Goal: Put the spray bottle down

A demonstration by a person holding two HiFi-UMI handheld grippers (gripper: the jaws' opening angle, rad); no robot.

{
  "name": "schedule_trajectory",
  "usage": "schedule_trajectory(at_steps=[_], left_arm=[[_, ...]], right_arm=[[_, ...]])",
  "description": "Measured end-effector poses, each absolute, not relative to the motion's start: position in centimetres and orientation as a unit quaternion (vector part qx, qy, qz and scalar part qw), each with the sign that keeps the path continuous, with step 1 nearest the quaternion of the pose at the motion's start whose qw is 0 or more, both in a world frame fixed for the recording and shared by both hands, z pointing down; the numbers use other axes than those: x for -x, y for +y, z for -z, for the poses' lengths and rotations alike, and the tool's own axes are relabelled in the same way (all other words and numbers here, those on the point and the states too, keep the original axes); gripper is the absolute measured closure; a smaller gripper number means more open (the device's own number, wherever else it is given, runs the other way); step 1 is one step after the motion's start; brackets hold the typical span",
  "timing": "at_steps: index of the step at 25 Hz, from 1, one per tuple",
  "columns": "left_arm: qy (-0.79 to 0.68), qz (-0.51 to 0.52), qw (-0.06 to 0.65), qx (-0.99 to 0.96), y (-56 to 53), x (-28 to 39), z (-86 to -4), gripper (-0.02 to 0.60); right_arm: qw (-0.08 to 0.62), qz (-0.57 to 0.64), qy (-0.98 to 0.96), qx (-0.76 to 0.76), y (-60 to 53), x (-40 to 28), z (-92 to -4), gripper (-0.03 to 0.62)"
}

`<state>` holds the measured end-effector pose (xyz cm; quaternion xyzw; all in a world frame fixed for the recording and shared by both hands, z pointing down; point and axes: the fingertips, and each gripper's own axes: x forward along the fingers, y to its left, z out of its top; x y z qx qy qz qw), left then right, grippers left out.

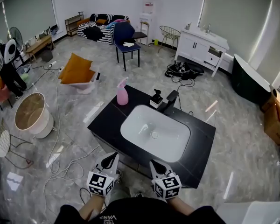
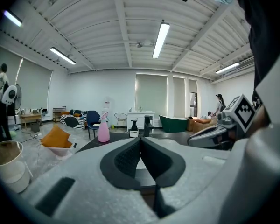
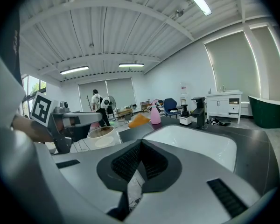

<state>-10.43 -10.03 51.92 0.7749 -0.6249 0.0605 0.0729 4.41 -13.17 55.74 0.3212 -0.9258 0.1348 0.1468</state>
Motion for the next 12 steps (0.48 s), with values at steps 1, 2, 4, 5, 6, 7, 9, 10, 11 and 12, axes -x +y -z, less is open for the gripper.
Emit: schedule_trajectory(at_steps=[1,2,4,5,6,7,9,10,11,12], left_arm=[[-0.625,-0.060,0.074,-0.774,-9.7,10.3,-52.0,0.571],[-0.626,-0.061,0.075,-0.774,-9.5,10.2,-52.0,0.571],[-0.625,-0.062,0.075,-0.775,-9.0,9.8,-51.9,0.571],[-0.624,-0.062,0.076,-0.775,-8.8,9.6,-51.9,0.571],[-0.623,-0.062,0.077,-0.776,-8.6,9.4,-51.9,0.571],[-0.623,-0.062,0.077,-0.776,-8.4,9.3,-52.0,0.571],[-0.624,-0.061,0.076,-0.775,-8.2,9.2,-52.1,0.571],[-0.625,-0.060,0.075,-0.775,-8.1,9.2,-52.2,0.571],[-0.626,-0.061,0.074,-0.774,-8.0,9.1,-52.3,0.571],[-0.626,-0.061,0.073,-0.774,-7.9,9.1,-52.4,0.571]], right_arm=[[0.146,-0.135,-0.926,-0.320,-13.1,-4.5,-55.7,0.597],[0.146,-0.136,-0.926,-0.319,-13.0,-4.5,-55.7,0.597],[0.145,-0.137,-0.927,-0.318,-12.8,-4.7,-55.7,0.597],[0.145,-0.137,-0.927,-0.318,-12.7,-4.7,-55.6,0.597],[0.144,-0.137,-0.927,-0.318,-12.6,-4.8,-55.6,0.597],[0.144,-0.136,-0.927,-0.318,-12.5,-4.8,-55.6,0.597],[0.144,-0.137,-0.927,-0.317,-12.5,-4.9,-55.8,0.597],[0.144,-0.137,-0.927,-0.317,-12.4,-4.9,-55.8,0.597],[0.144,-0.137,-0.927,-0.317,-12.4,-4.9,-55.9,0.597],[0.144,-0.137,-0.927,-0.317,-12.4,-4.9,-56.0,0.597]])
